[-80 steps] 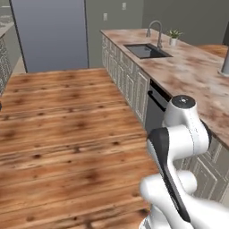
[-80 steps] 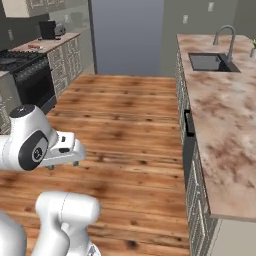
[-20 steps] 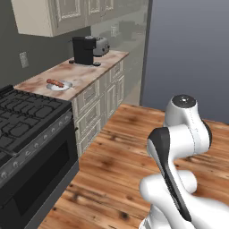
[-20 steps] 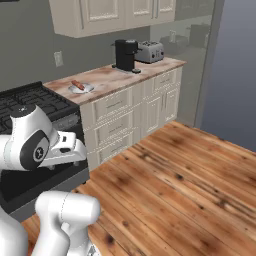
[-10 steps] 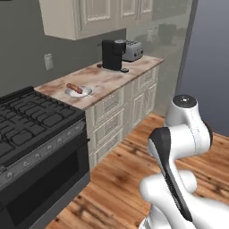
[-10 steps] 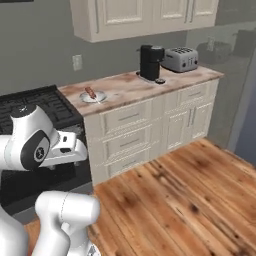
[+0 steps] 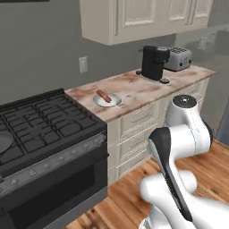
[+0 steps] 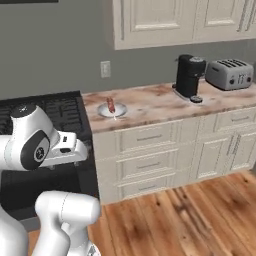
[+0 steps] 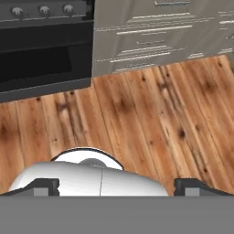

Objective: Place the cold items (eggplant and orange) from the fridge in one tupperware on the dining counter. Place the warm items (hot dog and kebab skewer) in the stove area in another tupperware.

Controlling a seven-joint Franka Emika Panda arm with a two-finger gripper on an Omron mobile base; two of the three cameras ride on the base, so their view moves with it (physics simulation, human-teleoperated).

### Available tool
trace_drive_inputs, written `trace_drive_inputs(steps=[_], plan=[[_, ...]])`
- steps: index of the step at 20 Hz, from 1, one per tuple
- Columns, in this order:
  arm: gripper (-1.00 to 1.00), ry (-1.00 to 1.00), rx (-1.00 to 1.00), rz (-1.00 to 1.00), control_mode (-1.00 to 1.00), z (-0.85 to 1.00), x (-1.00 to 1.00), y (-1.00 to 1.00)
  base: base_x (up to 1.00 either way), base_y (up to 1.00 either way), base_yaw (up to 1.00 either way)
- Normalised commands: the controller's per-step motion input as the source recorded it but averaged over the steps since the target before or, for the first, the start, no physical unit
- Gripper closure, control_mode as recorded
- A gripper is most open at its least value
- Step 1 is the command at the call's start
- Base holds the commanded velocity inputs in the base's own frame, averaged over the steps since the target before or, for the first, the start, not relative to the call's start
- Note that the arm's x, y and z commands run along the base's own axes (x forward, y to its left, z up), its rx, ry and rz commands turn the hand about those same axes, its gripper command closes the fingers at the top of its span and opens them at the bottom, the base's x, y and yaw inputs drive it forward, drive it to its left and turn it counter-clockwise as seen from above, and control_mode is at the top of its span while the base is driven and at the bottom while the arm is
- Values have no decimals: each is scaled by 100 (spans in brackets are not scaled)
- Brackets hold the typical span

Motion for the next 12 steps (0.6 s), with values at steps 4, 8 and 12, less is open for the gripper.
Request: trace_drive_inputs(steps=[4,8,12], plan=[[-100,0,0,0,100,0,0,0,88,-44,51],[-100,0,0,0,100,0,0,0,76,-71,48],[-100,0,0,0,100,0,0,0,73,-51,40]])
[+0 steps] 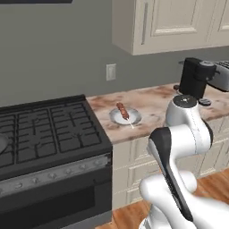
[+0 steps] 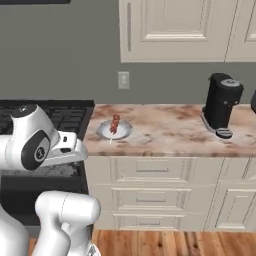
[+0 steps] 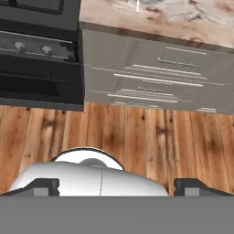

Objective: Place the cold items (eggplant and orange) from the fridge in one tupperware on the dining counter. Place the warm items (hot dog and kebab skewer) in the stove area in another tupperware.

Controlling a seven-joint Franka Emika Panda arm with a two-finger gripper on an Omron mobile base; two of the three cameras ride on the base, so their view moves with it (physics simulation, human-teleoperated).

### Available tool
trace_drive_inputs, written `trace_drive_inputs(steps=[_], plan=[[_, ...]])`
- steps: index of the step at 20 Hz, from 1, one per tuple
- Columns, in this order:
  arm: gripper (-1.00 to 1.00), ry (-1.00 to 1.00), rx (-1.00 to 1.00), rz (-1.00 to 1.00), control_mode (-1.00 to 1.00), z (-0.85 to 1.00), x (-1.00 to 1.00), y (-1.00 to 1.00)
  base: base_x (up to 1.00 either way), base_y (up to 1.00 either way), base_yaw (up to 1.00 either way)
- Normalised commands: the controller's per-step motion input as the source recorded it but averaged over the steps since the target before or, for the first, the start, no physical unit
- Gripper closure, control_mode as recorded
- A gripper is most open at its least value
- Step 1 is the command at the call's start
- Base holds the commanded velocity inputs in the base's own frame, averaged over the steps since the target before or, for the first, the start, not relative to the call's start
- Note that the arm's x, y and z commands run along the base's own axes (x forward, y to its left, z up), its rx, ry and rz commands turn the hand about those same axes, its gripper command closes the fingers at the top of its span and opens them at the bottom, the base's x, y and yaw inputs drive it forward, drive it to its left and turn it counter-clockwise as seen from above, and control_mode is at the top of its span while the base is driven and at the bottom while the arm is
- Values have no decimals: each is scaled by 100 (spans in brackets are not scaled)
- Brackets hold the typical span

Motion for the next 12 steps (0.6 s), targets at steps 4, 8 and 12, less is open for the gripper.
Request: trace_drive_inputs(steps=[4,8,12], plan=[[-100,0,0,0,100,0,0,0,72,-26,31],[-100,0,0,0,100,0,0,0,72,-6,22],[-100,0,0,0,100,0,0,0,51,-30,26]])
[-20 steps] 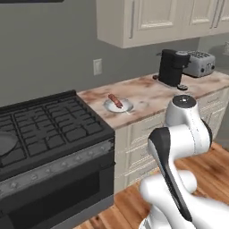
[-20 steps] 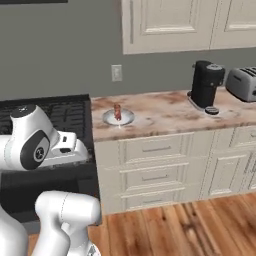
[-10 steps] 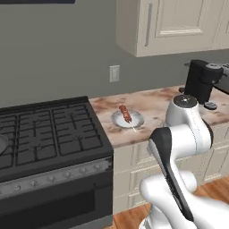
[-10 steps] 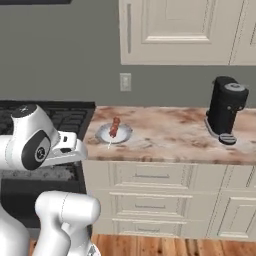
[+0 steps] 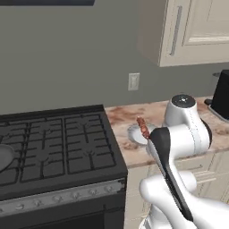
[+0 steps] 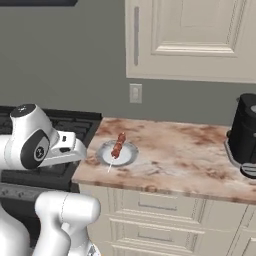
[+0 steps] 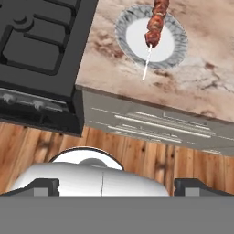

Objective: Place the cold items (eggplant and orange) from the fridge in one tupperware on the dining counter. Place the warm items (hot dog and kebab skewer) in the stove area in another tupperware.

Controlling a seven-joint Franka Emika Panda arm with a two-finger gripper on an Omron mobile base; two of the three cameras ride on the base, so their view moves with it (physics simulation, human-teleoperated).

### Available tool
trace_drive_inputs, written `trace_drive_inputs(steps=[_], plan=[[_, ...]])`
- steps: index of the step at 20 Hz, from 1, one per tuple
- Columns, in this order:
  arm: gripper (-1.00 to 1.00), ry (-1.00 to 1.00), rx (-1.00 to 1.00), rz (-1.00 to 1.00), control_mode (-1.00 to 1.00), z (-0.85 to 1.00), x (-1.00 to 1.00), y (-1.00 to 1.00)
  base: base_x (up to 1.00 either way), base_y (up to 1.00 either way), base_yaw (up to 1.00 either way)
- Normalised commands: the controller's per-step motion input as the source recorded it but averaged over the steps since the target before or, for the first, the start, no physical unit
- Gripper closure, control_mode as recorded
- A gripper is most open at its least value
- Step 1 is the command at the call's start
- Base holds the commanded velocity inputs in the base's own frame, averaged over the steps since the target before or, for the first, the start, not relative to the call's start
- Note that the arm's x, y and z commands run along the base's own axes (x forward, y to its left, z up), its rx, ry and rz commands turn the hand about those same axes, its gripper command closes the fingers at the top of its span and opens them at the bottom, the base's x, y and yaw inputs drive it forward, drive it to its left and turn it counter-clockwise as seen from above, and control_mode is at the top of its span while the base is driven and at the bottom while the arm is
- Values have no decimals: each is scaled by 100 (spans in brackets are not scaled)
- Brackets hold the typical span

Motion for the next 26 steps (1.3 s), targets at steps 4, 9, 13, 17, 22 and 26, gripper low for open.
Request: trace_drive_inputs(steps=[4,9,13,17,22,26], plan=[[-100,0,0,0,100,0,0,0,40,-48,26],[-100,0,0,4,-100,0,1,-6,27,-34,19],[-100,0,4,2,-100,-2,13,-11,0,0,0],[-100,0,6,-25,-100,-22,50,2,0,0,0],[-100,0,13,-39,-100,-24,61,15,0,0,0],[-100,0,5,-28,-100,-34,62,-4,0,0,0]])
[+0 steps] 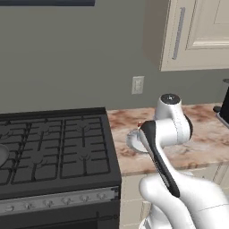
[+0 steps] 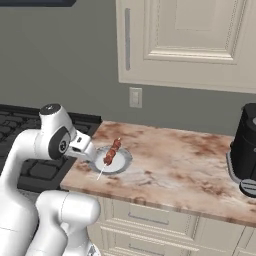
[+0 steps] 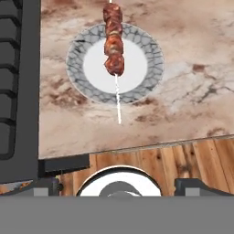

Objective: Place the cold items (eggplant and orange) from the fridge in one tupperware on the dining counter. Place the warm items (hot dog and kebab skewer) in the stove area in another tupperware.

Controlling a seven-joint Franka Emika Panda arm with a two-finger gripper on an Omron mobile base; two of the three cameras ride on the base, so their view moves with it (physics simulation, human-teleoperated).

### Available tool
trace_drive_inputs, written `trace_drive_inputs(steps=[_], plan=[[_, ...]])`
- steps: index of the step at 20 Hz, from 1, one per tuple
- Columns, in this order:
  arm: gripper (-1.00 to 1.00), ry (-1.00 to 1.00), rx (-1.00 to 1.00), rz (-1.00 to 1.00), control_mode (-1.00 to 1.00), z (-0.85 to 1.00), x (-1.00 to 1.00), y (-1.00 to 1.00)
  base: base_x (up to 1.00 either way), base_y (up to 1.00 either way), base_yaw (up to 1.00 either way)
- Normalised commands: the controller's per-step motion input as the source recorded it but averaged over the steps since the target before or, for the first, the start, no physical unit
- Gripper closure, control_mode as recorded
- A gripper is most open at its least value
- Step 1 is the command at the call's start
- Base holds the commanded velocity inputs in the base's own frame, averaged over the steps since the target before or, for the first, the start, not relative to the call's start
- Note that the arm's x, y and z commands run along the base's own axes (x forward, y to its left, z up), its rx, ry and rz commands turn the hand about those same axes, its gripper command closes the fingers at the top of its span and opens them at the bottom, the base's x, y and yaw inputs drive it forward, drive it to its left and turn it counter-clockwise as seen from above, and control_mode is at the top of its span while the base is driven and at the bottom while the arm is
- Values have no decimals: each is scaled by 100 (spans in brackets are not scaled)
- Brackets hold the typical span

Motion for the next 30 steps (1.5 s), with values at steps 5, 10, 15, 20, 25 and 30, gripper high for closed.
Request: trace_drive_inputs(steps=[5,10,15,20,25,30], plan=[[-100,0,-4,-1,-100,-58,57,-28,0,0,0],[-100,1,-13,6,-100,-54,66,-15,0,0,0],[-100,0,-1,5,-100,-31,90,0,0,0,0],[-100,1,0,5,-100,-24,84,-1,0,0,0],[-100,16,0,1,-100,-16,71,-10,0,0,0],[-100,25,0,0,-100,-29,55,-4,0,0,0]])
